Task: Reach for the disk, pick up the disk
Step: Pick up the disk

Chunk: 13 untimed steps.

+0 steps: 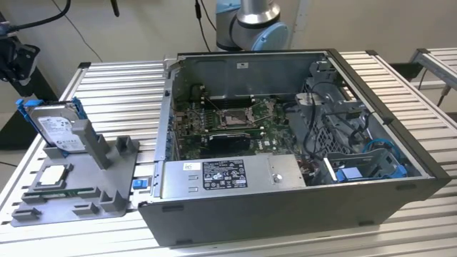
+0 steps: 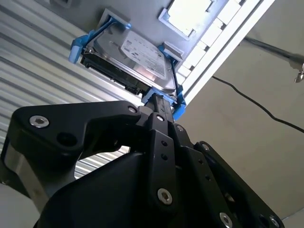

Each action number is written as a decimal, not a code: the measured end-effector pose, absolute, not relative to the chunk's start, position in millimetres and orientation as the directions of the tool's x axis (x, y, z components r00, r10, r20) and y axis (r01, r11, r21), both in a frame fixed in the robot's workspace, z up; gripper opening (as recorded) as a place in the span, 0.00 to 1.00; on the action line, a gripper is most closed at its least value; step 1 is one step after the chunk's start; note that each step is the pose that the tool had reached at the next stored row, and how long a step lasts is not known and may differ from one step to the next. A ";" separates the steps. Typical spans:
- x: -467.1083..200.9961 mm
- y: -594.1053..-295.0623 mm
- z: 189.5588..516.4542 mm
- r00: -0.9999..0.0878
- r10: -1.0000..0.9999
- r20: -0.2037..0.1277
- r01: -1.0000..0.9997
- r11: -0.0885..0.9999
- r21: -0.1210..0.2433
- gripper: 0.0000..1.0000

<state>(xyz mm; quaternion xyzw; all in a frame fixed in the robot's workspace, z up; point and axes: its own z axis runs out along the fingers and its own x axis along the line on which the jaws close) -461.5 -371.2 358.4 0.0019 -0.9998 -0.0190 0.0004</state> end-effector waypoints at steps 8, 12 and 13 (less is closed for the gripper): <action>-461.5 -371.2 358.5 -0.999 -0.040 0.001 -0.040 0.998 0.038 0.00; -461.6 -371.2 358.4 -0.995 -0.102 0.001 -0.102 0.994 0.037 0.00; -461.6 -371.2 358.4 -0.993 -0.121 0.001 -0.121 0.992 0.037 0.00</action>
